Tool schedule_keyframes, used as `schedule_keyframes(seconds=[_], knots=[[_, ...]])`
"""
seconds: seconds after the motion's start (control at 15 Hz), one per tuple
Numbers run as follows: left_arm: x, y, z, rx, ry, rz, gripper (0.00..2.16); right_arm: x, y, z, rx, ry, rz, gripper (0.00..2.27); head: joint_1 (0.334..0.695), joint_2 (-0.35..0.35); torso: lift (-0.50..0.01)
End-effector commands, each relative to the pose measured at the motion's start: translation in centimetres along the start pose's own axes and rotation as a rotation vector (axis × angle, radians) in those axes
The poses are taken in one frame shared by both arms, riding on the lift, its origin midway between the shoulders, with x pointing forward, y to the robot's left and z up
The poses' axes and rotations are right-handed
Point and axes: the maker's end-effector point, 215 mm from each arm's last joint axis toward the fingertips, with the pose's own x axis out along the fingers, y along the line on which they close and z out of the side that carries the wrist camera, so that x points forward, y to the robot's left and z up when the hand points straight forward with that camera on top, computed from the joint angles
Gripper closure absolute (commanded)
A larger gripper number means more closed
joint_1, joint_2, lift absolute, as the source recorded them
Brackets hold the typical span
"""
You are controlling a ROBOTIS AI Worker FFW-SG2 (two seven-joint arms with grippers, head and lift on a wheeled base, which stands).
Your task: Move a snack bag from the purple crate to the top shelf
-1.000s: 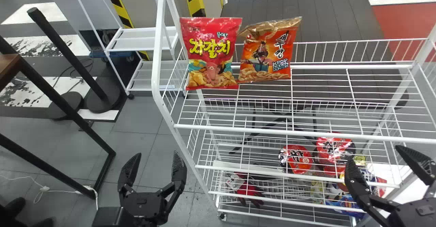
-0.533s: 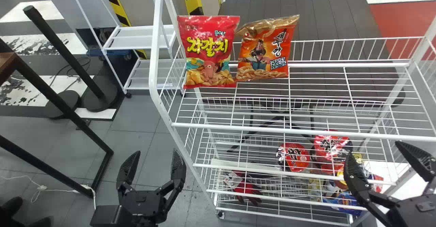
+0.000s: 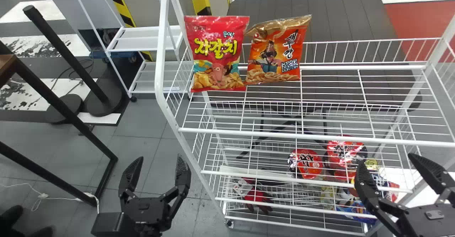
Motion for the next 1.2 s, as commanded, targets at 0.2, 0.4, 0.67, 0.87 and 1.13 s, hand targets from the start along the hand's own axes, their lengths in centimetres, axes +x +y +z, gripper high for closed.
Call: schedule_keyframes(seconds=[0.2, 0.4, 0.67, 0.87, 1.13], knots=[[0.3, 1.3, 0.6, -0.005, -0.015, 0.035, 0.12, 0.1, 0.8, -0.3, 0.021, 0.006, 0.010, 0.12, 0.695, 0.227, 0.000], [0.5, 2.5, 1.3, -0.021, -0.029, 0.060, 0.11, 0.3, 0.8, -1.0, 0.029, 0.031, 0.003, 0.12, 0.695, 0.250, 0.000], [0.6, 2.1, 1.8, -0.023, -0.041, 0.046, 0.10, 0.2, 0.5, -2.4, 0.038, 0.073, -0.017, 0.13, 0.695, 0.261, 0.000], [0.4, 1.7, 2.9, -0.028, -0.056, 0.038, 0.10, 0.1, 0.2, -3.0, 0.040, 0.090, -0.032, 0.13, 0.695, 0.249, 0.000], [0.4, 1.2, 2.5, -0.021, -0.029, 0.022, 0.10, 0.0, 0.4, -1.4, 0.032, 0.035, -0.027, 0.13, 0.695, 0.242, 0.000]])
